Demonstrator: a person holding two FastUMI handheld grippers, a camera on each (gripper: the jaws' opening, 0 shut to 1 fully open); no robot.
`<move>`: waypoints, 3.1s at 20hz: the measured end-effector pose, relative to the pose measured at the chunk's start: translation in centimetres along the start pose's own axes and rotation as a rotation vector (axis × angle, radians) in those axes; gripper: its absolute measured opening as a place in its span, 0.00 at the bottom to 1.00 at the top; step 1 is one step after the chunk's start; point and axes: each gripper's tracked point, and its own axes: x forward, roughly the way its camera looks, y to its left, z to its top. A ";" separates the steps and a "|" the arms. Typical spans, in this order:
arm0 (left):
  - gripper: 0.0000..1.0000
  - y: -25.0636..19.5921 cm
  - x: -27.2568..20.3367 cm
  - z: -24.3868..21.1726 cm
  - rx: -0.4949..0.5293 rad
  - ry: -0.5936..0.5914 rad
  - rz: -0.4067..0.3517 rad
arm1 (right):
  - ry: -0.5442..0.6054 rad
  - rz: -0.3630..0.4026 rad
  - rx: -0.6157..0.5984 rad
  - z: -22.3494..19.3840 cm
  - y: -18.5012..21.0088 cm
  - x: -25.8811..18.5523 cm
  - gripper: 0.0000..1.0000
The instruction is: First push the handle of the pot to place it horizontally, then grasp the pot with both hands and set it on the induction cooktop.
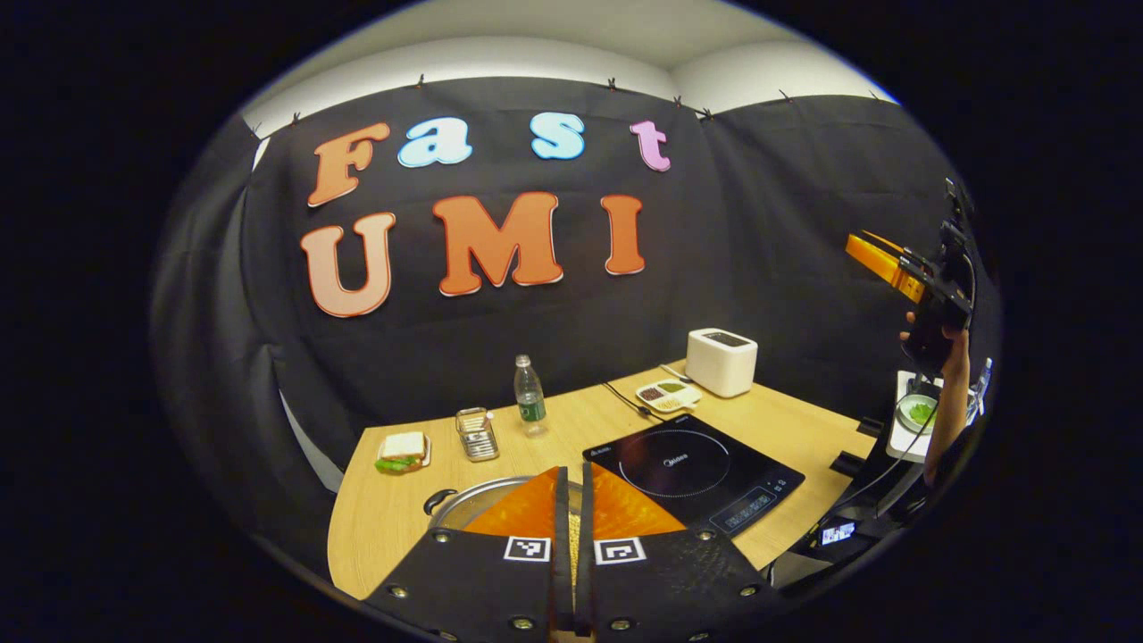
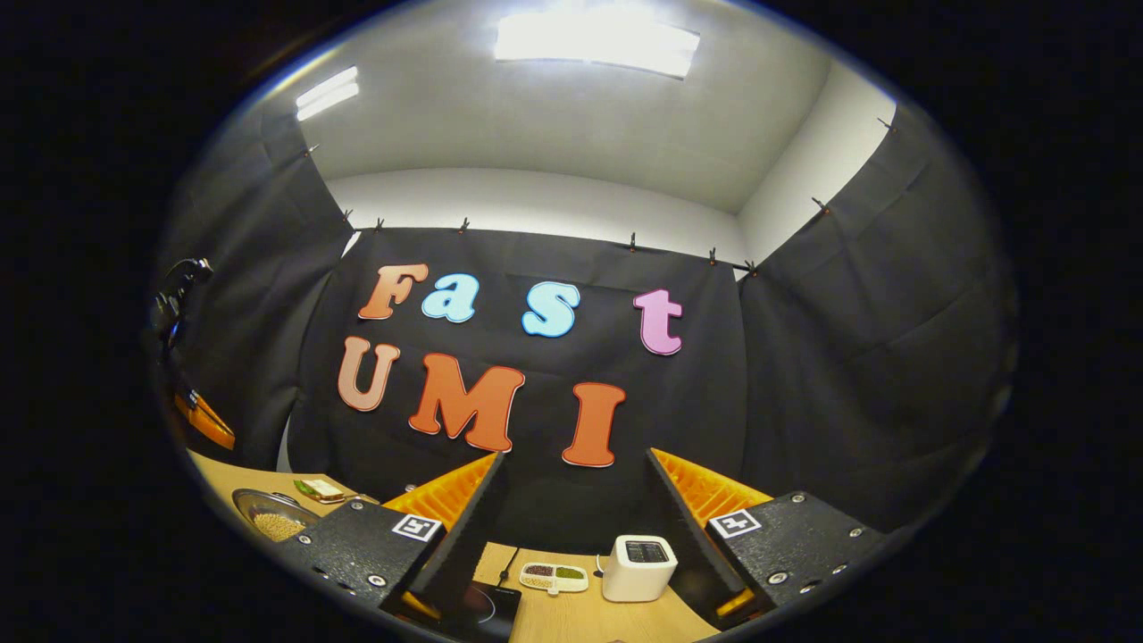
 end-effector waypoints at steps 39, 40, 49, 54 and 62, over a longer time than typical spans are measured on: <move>0.02 -7.2 7.7 -24.6 -0.271 0.767 -0.193 | 0.210 0.091 0.061 -11.5 3.0 0.4 0.93; 0.02 -7.4 8.1 -24.5 -0.290 0.760 -0.194 | 0.218 0.094 0.061 -11.7 3.1 0.4 0.93; 0.02 -6.8 12.5 -22.0 -0.353 0.678 -0.142 | 0.219 0.096 0.032 -11.7 3.6 0.7 0.93; 0.02 -6.5 14.7 -21.2 -0.361 0.639 -0.114 | 0.231 0.104 0.040 -11.9 4.5 0.7 0.93; 0.02 -5.5 18.0 -20.1 -0.374 0.570 -0.044 | 0.278 0.149 0.075 -13.3 7.5 0.6 0.93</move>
